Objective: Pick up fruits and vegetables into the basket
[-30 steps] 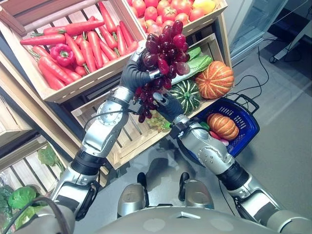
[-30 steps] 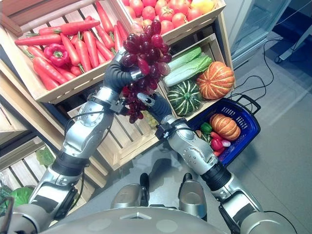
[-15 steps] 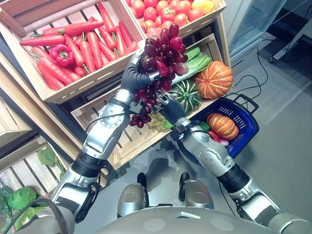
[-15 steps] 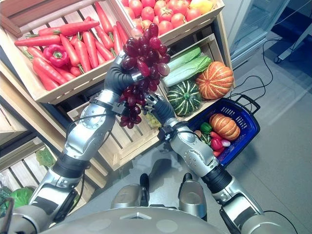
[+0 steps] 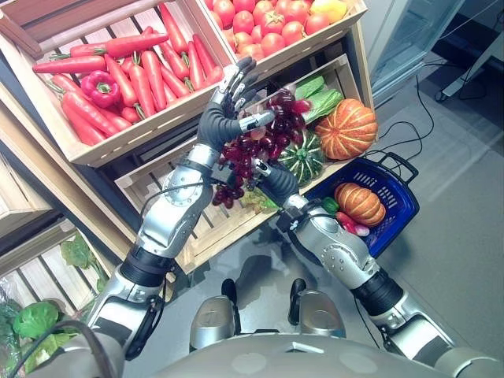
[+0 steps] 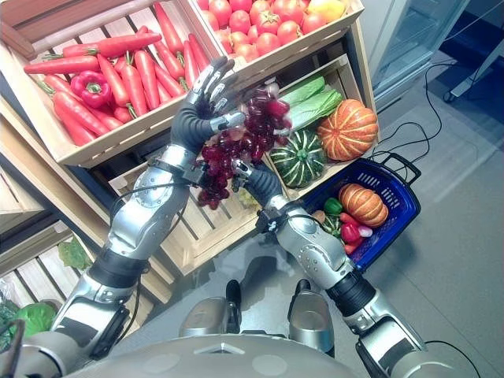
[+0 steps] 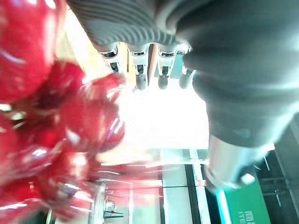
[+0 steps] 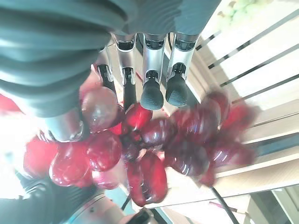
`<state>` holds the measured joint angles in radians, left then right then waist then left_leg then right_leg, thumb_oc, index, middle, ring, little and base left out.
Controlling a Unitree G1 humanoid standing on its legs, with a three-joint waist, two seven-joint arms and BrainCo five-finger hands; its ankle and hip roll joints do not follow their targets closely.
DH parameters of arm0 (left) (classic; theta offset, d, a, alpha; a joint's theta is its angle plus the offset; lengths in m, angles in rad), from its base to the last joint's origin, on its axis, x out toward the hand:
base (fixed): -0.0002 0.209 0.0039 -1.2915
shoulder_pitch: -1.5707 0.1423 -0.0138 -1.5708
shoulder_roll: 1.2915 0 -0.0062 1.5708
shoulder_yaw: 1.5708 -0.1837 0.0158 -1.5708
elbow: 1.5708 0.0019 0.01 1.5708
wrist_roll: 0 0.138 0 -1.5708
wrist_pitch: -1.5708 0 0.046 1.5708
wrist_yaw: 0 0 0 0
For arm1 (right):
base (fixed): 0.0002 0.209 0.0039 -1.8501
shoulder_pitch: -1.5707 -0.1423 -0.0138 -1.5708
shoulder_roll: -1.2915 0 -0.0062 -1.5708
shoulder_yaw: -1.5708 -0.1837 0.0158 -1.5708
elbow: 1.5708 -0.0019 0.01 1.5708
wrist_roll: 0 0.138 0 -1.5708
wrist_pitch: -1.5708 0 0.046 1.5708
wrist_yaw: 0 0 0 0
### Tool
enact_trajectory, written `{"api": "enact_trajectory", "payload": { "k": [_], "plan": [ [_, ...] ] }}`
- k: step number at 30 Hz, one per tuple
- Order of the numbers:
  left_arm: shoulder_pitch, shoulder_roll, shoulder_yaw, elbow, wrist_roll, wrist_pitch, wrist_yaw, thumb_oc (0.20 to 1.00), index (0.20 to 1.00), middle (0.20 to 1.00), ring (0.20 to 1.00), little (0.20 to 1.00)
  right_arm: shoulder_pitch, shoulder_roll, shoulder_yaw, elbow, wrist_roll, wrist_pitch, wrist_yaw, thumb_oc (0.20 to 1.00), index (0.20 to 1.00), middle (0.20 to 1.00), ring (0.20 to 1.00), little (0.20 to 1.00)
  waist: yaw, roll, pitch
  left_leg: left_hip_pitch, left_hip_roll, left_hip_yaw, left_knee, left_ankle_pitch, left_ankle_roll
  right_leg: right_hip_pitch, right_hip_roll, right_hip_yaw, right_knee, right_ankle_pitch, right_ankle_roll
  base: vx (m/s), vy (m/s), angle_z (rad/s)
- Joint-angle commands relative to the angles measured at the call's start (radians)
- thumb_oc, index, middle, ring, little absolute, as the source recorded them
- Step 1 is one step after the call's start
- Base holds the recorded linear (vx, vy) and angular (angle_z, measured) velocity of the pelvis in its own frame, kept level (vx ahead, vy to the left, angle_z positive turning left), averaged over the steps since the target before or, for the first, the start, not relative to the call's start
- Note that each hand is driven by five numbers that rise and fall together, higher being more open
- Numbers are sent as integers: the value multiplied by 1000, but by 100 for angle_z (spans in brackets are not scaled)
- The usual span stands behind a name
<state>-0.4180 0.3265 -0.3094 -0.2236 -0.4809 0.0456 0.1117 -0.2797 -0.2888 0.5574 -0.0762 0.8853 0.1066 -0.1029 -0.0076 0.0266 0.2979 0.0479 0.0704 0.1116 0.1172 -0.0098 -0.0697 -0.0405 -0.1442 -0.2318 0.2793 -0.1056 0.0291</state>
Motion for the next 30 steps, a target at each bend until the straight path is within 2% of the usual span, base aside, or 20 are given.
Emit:
{"api": "enact_trajectory", "payload": {
  "k": [1,7,10,17,22,25,29,30],
  "plan": [
    [-25,-2,6,-90,-36,-20,-19,1000,1000,1000,1000,1000,-53,89,-28,-95,32,-90,68,200,200,200,200,200,-17,-22,3,13,-5,43,67,-73,39,77,-42,39,-74,24,86,0,0,0],
    [-34,-2,-16,-82,-38,62,-80,1000,1000,1000,1000,1000,-56,100,-17,-93,61,-117,93,200,200,200,200,200,-20,-19,1,13,-3,51,71,-73,40,75,-41,40,-72,25,85,0,0,0],
    [-34,5,-21,-73,-71,54,-90,1000,1000,1000,1000,1000,-53,98,-21,-93,66,-133,87,200,200,200,200,200,-23,-16,1,14,-1,53,72,-71,39,75,-41,42,-72,26,85,0,0,0],
    [-9,7,5,-76,-111,-4,-67,1000,1000,1000,1000,1000,-15,88,-62,-83,28,-222,45,200,200,200,200,200,-34,-10,-2,14,2,59,73,-72,40,69,-38,50,-65,22,81,6,-4,-2],
    [25,7,30,-79,-116,-48,-53,1000,1000,1000,1000,1000,31,66,-121,-62,9,-298,59,200,200,200,200,200,-46,-4,6,8,2,61,76,-72,42,54,-36,58,-55,20,78,-10,-13,-8],
    [38,8,41,-79,-122,-75,-46,1000,1000,1000,1000,1000,46,57,-142,-53,5,-321,75,200,200,200,200,200,-50,-3,8,6,3,63,76,-72,41,48,-36,60,-52,20,78,-10,-17,-3],
    [58,1,78,-85,-131,-189,1,1000,1000,1000,1000,1000,77,47,-180,-47,-18,-349,92,200,200,200,200,200,-57,-2,17,-2,5,69,83,-74,40,35,-37,63,-42,17,76,-23,-31,-6],
    [67,0,98,-89,-130,-251,33,1000,1000,1000,1000,1000,91,41,-198,-43,-24,-367,95,200,200,200,200,200,-60,-2,21,-6,6,72,85,-75,39,28,-36,63,-36,15,75,-31,-48,-1]
  ]
}}
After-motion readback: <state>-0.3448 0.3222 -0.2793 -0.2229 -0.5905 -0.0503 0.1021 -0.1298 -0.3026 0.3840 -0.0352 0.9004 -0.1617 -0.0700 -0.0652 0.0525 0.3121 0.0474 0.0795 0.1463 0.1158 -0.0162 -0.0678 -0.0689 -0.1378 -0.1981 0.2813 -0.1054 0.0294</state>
